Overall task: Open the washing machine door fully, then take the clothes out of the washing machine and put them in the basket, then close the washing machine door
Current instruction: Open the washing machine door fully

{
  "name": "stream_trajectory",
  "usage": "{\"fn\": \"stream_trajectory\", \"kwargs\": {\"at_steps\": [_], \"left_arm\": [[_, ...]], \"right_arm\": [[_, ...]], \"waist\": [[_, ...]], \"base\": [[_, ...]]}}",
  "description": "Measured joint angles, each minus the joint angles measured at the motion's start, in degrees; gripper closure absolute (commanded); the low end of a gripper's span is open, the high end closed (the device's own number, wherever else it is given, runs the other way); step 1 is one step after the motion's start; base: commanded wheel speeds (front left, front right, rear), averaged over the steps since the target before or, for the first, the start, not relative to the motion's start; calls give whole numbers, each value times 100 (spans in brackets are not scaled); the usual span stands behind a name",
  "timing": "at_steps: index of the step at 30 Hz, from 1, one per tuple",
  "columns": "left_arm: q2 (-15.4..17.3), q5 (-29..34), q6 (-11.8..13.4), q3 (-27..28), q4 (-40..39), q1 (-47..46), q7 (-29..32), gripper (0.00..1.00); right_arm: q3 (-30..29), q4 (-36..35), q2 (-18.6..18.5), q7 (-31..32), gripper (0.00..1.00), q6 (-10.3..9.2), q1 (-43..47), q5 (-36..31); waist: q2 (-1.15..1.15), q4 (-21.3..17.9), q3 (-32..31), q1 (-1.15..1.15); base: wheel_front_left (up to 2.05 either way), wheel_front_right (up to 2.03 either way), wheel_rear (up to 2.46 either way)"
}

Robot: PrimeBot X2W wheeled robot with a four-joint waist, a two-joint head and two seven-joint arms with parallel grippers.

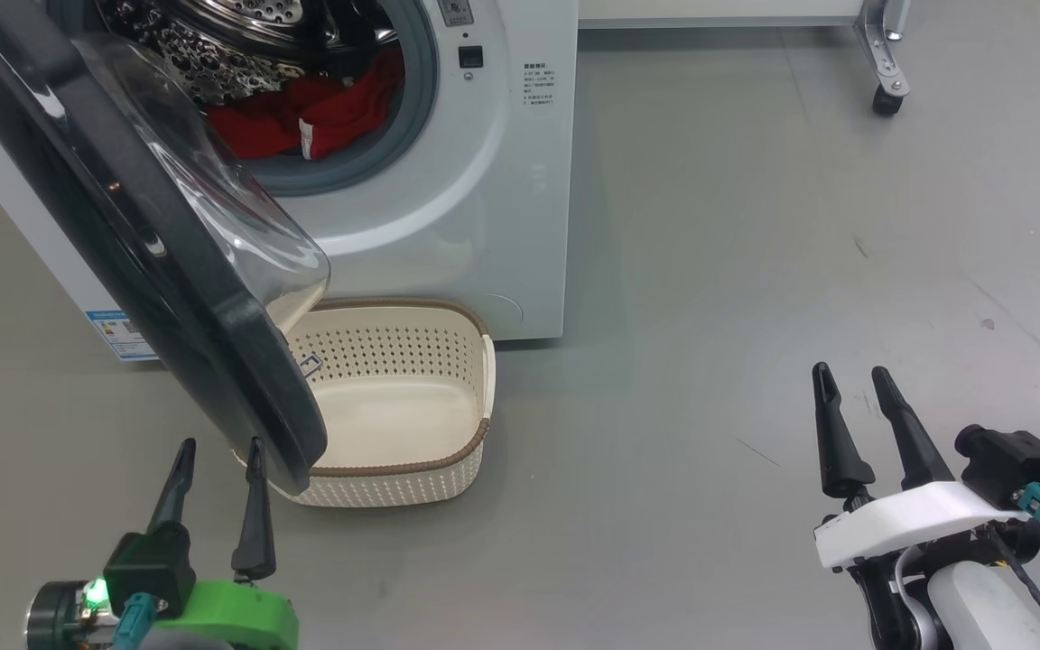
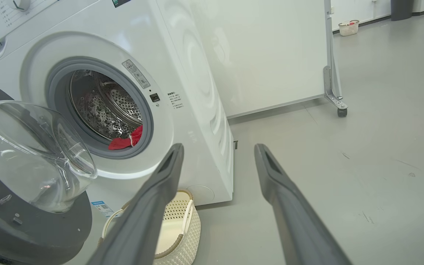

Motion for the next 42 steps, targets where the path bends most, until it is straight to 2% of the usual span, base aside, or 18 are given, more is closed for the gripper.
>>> {"fn": "stream_trajectory", "kwargs": {"at_steps": [1, 9, 16, 24, 30, 36, 42], "left_arm": [[0, -2, -44, -3, 25, 1, 0, 100], [-8, -36, -183, -46, 135, 1, 0, 100], [-35, -706, -446, -4, 182, 6, 0, 100], [-42, -732, -449, 263, -253, -69, 0, 100], [4, -531, -385, 500, -772, -382, -1, 100], [163, -321, -427, 338, -1245, -744, -26, 100], [185, -278, -528, 99, -1571, -1014, 89, 100]], "right_arm": [[-11, 0, 11, 0, 0, 9, 0, -5], [-100, 0, 70, 0, 0, 49, 26, -57], [-185, 2, 131, 0, 0, 94, 93, -119], [-243, 9, 215, 0, 0, 147, 94, -153], [-271, 42, 270, 0, 0, 176, 97, -200], [-283, 88, 309, 0, 0, 233, 104, -250], [-281, 145, 326, 0, 0, 253, 108, -315]], "waist": [[0, 1, 1, 0], [0, 9, 16, 0], [0, 44, 28, 0], [0, 71, 29, 0], [0, 65, 1, 0], [0, 50, -47, 0], [0, 26, -83, 0]], "base": [[0, 0, 0], [0, 0, 0], [0, 0, 0], [0, 0, 0], [0, 0, 0], [0, 0, 0], [0, 0, 0]]}}
